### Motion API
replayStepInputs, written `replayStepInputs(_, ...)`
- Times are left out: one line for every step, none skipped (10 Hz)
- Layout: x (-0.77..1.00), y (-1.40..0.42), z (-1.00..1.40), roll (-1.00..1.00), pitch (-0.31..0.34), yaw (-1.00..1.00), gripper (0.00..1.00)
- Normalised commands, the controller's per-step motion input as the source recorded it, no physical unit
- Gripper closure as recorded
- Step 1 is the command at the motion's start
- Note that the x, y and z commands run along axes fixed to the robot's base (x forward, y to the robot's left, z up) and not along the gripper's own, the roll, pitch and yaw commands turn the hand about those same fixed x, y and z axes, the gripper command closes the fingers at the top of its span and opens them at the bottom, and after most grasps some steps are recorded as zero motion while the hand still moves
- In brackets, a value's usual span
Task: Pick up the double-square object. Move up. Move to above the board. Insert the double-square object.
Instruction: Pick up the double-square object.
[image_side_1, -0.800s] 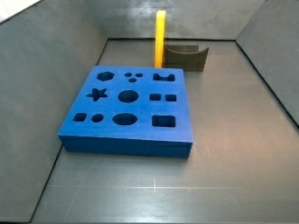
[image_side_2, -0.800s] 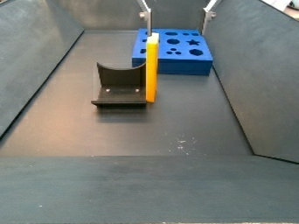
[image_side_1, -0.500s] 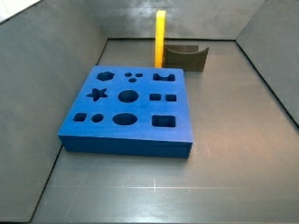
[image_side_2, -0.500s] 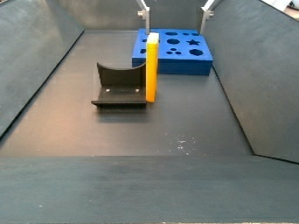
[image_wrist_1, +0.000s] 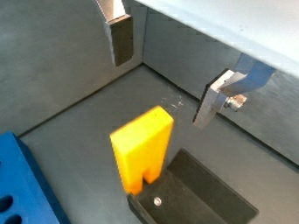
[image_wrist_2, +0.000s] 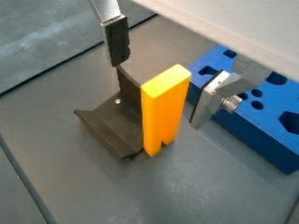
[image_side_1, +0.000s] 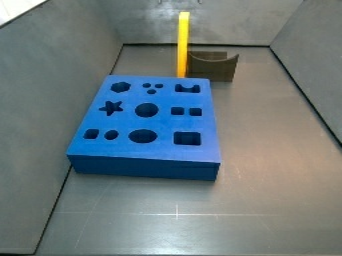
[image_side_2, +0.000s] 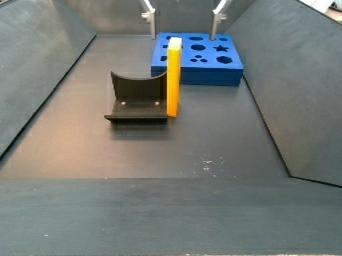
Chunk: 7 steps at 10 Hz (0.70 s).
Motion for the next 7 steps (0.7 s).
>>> replayStepInputs(0.80,-0.06,-0.38,0.00,-0.041,0.00,0.00)
replayStepInputs(0.68,-0.03,-0.45,0.00,-0.053,0.00,0.00)
replayStepInputs(0.51,-0.11,-0.51,-0.01,-0.046,0.00,0.00)
replayStepInputs(0.48,-0.13,-0.56,0.00,-0.004,0.00,0.00)
replayStepInputs(0.20,-0.30,-0.69,0.09,-0.004,0.00,0.00)
replayStepInputs(0.00,-0.35,-0.69,0.15,0.000,-0.03,0.00)
replayStepInputs(0.00,-0.19,-0.46,0.02,0.011,-0.09,0.00)
